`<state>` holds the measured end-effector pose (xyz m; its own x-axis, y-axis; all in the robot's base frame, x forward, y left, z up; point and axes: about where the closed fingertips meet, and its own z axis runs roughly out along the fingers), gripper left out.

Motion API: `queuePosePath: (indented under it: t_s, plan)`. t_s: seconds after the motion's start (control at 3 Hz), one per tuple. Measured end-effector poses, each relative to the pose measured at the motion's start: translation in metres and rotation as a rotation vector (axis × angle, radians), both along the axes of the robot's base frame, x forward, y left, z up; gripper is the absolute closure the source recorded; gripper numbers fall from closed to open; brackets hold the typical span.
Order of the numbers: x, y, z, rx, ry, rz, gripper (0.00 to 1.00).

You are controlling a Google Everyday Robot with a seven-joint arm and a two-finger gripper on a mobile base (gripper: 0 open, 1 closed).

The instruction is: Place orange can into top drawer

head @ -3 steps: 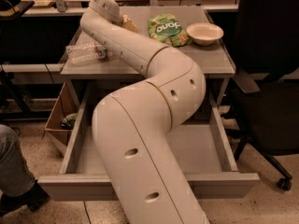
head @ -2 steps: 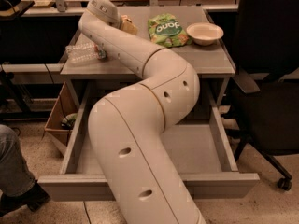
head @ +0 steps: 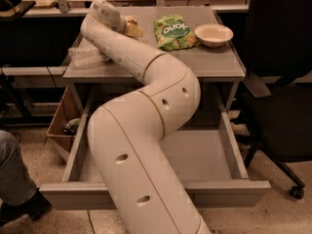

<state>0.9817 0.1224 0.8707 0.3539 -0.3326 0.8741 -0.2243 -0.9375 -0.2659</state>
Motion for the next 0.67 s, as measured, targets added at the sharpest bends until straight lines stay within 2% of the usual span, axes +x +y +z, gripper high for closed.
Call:
queuePosePath:
  t_s: [0.33,0.67]
  plan:
    - [0.0038,-0.0002,-0.0031,-0.019,0.002,0.001,0.19]
    - [0.0065,-0.0004,-0.0026,-0.023,-0.001,-0.001,0.42]
